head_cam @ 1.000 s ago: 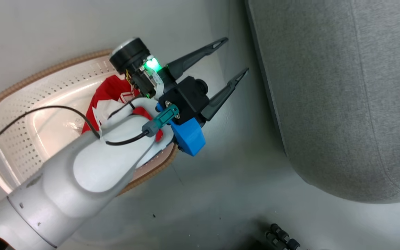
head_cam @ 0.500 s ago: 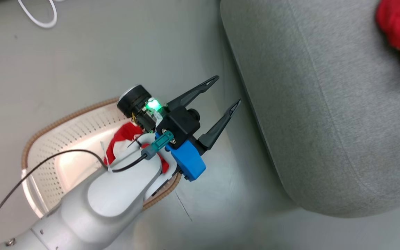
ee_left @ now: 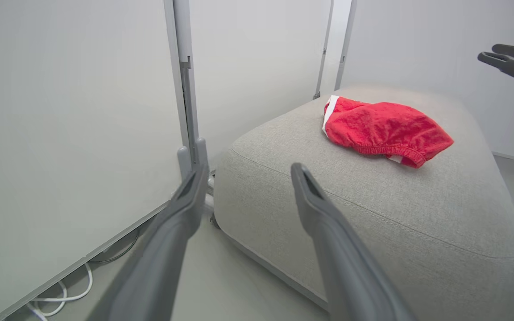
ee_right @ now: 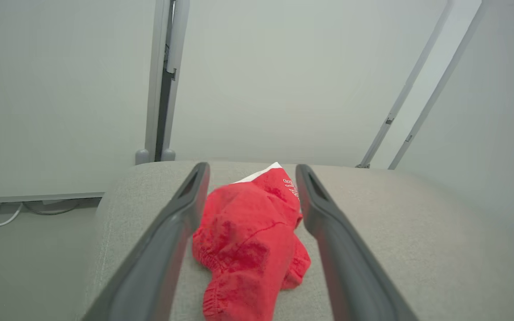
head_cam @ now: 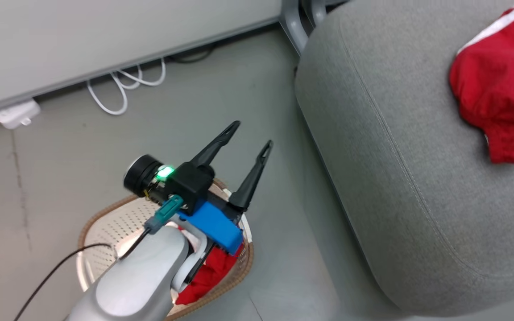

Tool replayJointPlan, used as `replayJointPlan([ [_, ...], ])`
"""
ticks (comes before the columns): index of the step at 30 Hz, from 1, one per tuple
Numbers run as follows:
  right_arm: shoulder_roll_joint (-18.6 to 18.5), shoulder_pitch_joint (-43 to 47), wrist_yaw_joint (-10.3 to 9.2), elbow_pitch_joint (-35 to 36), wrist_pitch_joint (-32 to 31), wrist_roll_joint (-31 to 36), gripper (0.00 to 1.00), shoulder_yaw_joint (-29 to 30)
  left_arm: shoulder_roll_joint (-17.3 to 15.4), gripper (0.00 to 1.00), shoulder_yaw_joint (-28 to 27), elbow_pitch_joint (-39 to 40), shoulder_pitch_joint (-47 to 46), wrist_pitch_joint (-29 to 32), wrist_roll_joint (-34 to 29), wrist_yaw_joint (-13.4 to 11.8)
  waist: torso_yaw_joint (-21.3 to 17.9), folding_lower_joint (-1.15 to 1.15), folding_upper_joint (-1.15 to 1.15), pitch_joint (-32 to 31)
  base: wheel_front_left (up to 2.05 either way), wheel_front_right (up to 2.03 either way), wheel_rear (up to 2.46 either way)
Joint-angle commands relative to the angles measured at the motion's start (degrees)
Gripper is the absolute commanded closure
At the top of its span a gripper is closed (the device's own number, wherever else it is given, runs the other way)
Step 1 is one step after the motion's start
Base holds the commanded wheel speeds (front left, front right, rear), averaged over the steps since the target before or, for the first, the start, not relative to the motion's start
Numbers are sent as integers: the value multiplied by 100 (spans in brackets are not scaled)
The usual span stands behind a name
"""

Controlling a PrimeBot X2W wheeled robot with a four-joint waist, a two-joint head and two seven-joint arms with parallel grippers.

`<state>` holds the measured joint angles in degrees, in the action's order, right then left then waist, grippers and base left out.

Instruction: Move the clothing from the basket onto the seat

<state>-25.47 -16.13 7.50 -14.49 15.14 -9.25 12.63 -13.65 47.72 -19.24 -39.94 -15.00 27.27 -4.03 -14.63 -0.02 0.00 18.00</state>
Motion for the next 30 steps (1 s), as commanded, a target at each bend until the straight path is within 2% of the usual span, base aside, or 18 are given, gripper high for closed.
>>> replayJointPlan([
  [1,73,96,-2,39,1,-50,0,-47,11,0,-96,33,151,-26,-41,-25,225,2,0,-273,0,0,0],
  [12,458,155,-2,329,2,11,0,-897,252,0,-1720,339,1232,-22,-389,-89,947,2,0,-912,0,0,0],
  [30,1238,379,-2,387,2,22,0,-1626,675,0,-3714,504,2510,-22,-1141,369,1674,2,0,-1530,0,0,0],
])
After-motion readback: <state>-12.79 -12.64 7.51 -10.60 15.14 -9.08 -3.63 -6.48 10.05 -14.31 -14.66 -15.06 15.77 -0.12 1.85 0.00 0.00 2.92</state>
